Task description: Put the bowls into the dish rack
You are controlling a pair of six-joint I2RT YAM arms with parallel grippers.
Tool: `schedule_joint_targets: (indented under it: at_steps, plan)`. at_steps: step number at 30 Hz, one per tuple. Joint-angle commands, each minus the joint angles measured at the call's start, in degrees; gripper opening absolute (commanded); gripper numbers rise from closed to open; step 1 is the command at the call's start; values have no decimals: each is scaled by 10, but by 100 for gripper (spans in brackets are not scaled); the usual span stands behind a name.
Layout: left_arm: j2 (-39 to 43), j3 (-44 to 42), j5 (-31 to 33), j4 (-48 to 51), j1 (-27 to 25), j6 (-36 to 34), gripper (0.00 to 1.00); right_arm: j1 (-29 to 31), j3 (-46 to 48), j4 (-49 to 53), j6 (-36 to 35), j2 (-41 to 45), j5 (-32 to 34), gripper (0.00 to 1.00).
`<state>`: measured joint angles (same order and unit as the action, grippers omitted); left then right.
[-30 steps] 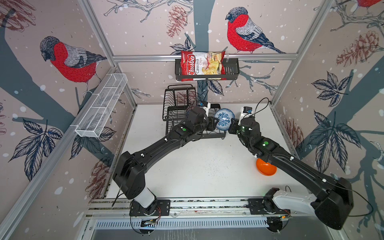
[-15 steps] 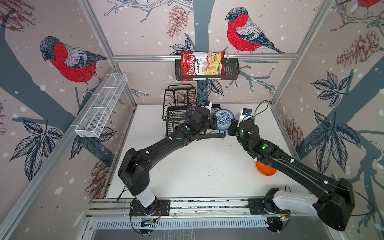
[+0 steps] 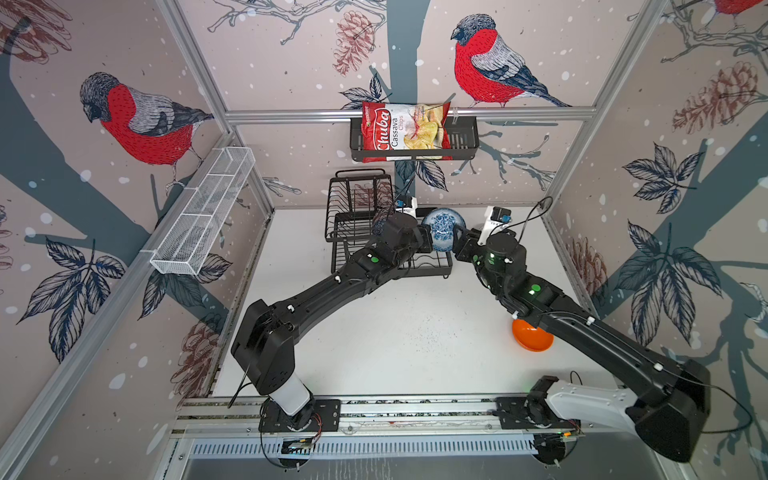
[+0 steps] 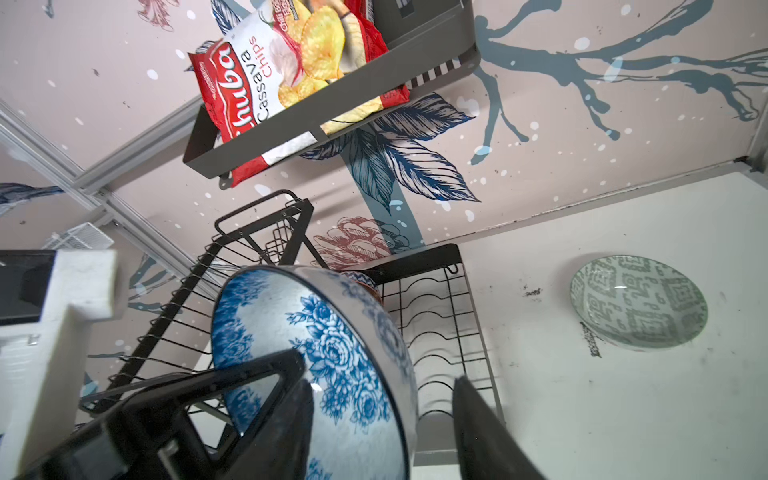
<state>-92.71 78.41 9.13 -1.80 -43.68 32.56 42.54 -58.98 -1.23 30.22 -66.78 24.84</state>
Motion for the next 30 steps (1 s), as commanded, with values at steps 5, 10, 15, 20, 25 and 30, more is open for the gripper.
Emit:
schedule_joint_targets:
  at_steps: [5,10,15,20,25,30]
  plan:
    - [-3,35,114,-126,1,-29,0,-32,-60,6,60,-1,-79,83]
    - [-20,47,167,-179,1,-58,0,-58,-107,-1,126,-9,-137,100]
    - [-43,47,207,-235,0,-95,0,-60,-139,-33,198,-22,-169,100]
    - [-53,25,245,-308,-8,-145,0,-68,-136,-87,291,-34,-203,100]
    - [-52,-1,252,-367,-15,-179,0,-76,-135,-145,381,-62,-244,100]
    - [-55,-25,266,-427,-24,-219,0,-74,-155,-173,427,-101,-271,97]
